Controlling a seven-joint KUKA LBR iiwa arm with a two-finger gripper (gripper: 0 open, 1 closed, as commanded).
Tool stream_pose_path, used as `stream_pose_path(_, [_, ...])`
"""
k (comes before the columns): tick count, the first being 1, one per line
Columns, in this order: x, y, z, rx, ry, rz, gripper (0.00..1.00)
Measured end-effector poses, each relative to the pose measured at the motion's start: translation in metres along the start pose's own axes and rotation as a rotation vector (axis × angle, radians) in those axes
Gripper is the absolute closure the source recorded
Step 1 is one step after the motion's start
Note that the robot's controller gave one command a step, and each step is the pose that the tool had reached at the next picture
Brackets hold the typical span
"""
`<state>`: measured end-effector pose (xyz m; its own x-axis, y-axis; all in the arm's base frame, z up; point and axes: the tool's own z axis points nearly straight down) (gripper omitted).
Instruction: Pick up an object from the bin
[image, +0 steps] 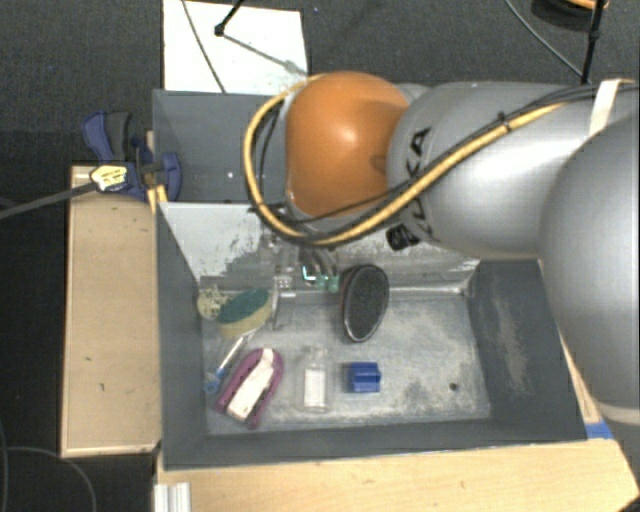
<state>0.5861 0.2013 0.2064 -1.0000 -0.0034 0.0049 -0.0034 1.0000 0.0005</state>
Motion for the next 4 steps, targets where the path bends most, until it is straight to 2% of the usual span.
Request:
stream_pose_path(1, [0.011, 0.005, 0.135, -0.001, -0.005, -0.111, 0.0])
stream_pose_path(2, [0.044, 0.007, 0.131, -0.002, -0.025, -0.415, 0.0])
stream_pose_path(3, [0.044, 0.007, 0.128, 0.0, -0.019, -0.409, 1.0])
stream_pose_path(4, [0.003, 0.004, -0.007, 0.0, -0.018, -0.411, 1.0])
